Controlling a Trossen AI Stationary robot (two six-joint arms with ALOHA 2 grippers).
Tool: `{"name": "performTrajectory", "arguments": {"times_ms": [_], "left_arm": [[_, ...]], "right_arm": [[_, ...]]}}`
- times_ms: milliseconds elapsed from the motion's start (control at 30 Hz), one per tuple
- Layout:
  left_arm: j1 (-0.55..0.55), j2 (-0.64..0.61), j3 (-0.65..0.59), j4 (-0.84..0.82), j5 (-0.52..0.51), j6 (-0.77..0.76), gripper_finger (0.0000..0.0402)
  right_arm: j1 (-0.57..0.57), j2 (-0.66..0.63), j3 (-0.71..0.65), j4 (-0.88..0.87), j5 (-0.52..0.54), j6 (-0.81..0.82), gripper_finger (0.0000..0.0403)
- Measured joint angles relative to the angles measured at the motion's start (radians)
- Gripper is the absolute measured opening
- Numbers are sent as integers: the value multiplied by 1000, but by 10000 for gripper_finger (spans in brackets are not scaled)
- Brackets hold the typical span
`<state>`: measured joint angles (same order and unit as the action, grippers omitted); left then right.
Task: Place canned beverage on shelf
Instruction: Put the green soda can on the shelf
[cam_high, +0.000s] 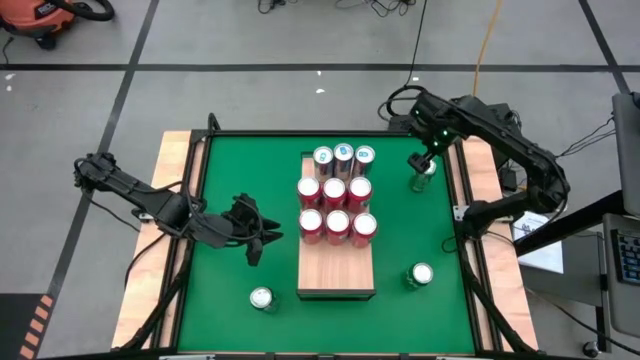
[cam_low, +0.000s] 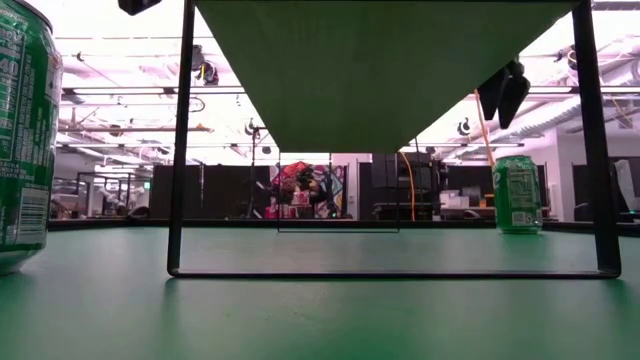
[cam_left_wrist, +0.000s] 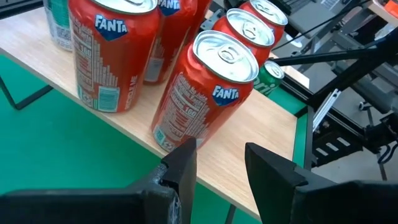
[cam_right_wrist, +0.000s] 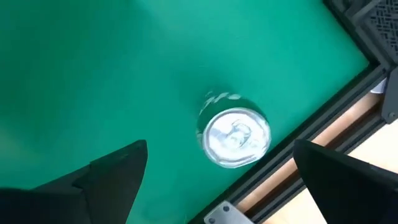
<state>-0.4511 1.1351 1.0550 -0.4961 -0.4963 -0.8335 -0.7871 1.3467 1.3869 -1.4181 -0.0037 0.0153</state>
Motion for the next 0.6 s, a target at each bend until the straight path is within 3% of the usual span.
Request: {"name": "performTrajectory", "arguments": {"times_ms": [433, 600], "left_arm": [[0, 0, 0, -37, -5, -51, 136], [0, 0, 0, -38, -6, -51, 136]], "right_arm": [[-122, 76, -5, 14, -52, -14, 393], [-135, 81, -95, 40, -77, -59, 393]]}}
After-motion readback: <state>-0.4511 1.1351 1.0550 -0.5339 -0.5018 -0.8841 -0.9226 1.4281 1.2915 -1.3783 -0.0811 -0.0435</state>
